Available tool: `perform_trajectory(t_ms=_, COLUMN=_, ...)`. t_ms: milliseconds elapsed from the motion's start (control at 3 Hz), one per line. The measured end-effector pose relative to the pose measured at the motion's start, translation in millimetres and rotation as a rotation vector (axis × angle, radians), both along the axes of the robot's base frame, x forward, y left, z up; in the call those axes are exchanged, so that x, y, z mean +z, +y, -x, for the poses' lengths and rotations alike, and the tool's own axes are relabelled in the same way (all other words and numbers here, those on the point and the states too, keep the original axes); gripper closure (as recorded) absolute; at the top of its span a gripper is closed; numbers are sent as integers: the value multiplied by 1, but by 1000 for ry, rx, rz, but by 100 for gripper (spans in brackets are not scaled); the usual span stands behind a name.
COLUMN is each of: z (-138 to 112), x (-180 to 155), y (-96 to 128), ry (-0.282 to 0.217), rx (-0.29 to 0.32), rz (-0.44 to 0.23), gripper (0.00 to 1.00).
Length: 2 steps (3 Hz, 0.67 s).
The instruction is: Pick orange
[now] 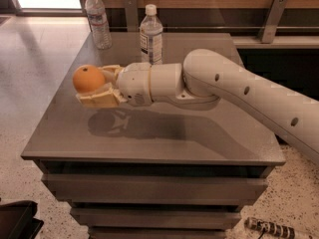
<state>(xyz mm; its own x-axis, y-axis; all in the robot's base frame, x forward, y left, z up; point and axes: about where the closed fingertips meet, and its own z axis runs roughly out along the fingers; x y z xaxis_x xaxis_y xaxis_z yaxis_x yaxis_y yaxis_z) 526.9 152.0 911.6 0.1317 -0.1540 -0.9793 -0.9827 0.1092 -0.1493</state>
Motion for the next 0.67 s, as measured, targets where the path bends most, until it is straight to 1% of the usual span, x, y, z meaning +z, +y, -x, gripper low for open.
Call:
perform_trajectory(t_ms=333, z=1, x=28, y=-3, ry=-50, rx=-2, rz=14, gripper=100)
perform_trajectory(t_ms=667, z=1, x=46, y=-5, ry=-78, rx=7, rz=18, gripper=100)
